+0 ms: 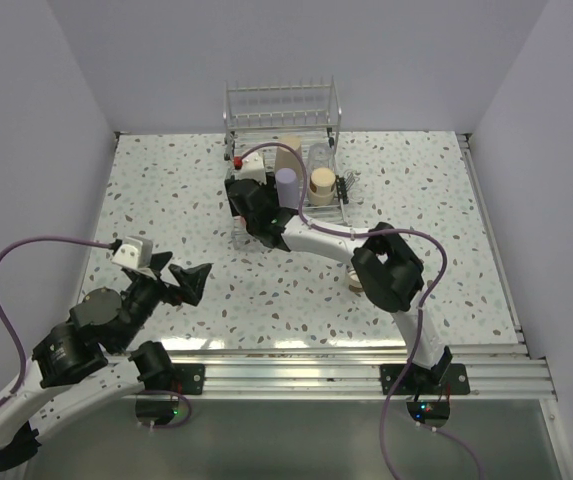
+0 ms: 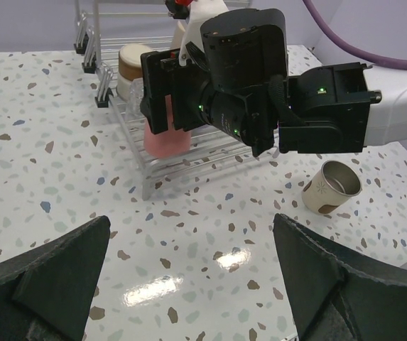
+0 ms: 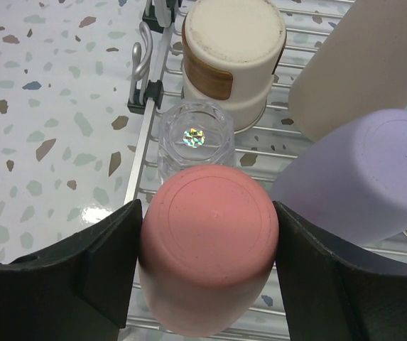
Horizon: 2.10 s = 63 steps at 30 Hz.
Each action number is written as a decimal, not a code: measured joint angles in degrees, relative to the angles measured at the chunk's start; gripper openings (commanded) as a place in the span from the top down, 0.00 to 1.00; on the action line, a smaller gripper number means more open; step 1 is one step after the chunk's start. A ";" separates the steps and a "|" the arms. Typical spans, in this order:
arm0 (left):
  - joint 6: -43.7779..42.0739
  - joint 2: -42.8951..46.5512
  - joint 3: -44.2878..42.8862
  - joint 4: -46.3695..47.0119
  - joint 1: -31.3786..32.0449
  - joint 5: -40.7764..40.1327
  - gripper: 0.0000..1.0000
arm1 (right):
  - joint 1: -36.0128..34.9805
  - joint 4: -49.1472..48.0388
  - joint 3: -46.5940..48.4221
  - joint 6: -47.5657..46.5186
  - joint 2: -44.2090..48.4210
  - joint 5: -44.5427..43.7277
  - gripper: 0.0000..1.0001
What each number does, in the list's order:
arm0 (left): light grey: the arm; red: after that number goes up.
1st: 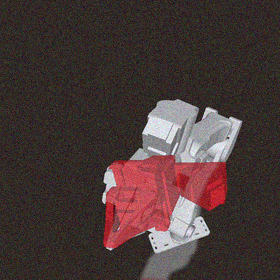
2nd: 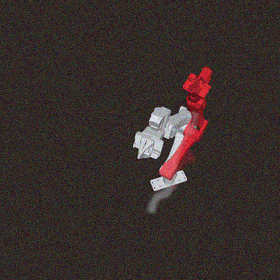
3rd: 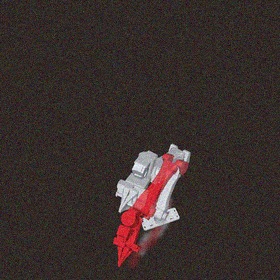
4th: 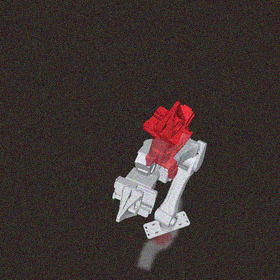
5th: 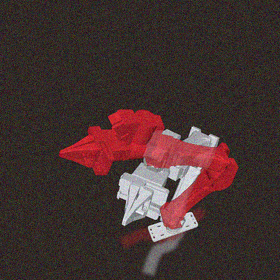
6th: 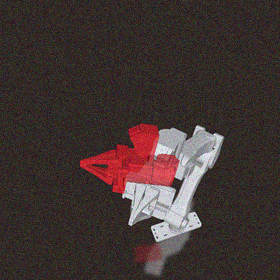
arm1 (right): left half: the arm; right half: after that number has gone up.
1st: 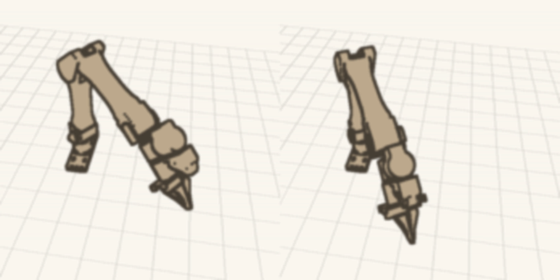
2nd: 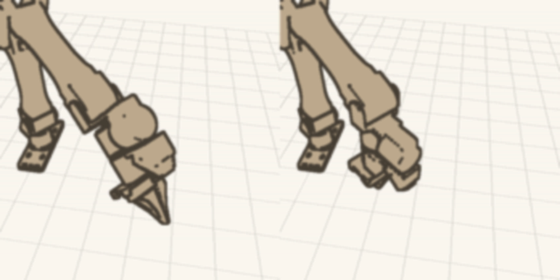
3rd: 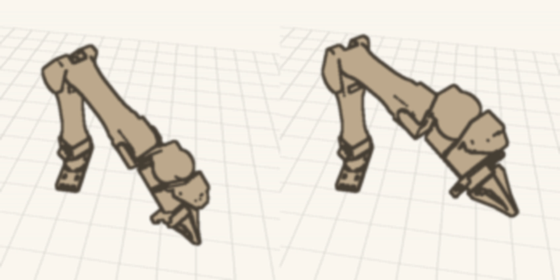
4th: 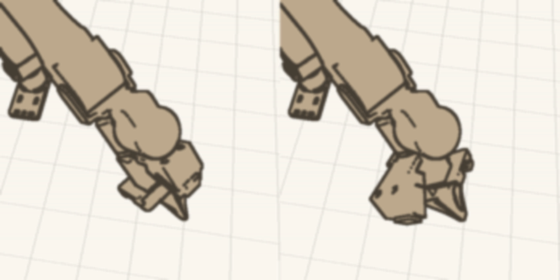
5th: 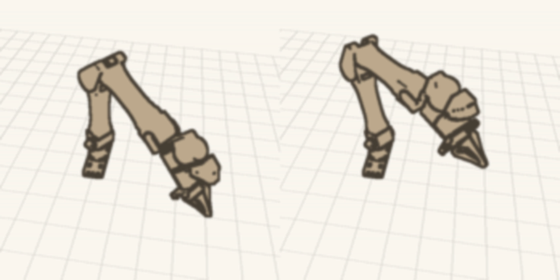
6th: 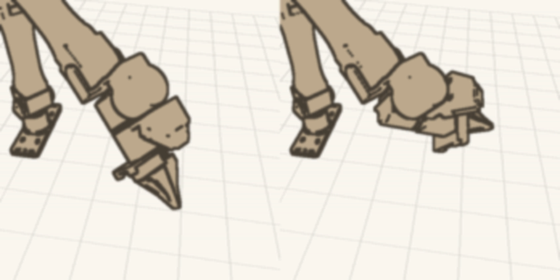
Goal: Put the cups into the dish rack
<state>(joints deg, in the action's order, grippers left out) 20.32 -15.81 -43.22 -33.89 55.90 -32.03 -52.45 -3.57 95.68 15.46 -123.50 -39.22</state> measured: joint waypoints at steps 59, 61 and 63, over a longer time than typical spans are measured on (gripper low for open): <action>5.90 -26.91 -5.20 4.81 -0.76 4.13 0.03 | -0.44 32.28 -37.57 18.01 59.80 -13.77 0.02; 6.84 -33.07 -5.99 8.00 -0.76 6.43 0.04 | -0.44 36.00 -37.81 20.74 62.99 -15.39 0.02; 7.80 -39.32 -6.78 11.52 -0.50 8.44 0.04 | -0.44 39.39 -37.70 23.43 66.47 -17.11 0.02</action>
<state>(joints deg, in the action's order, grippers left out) 28.12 -55.13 -50.00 -22.37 55.40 -23.59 -52.88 35.81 57.98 38.89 -57.04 -56.34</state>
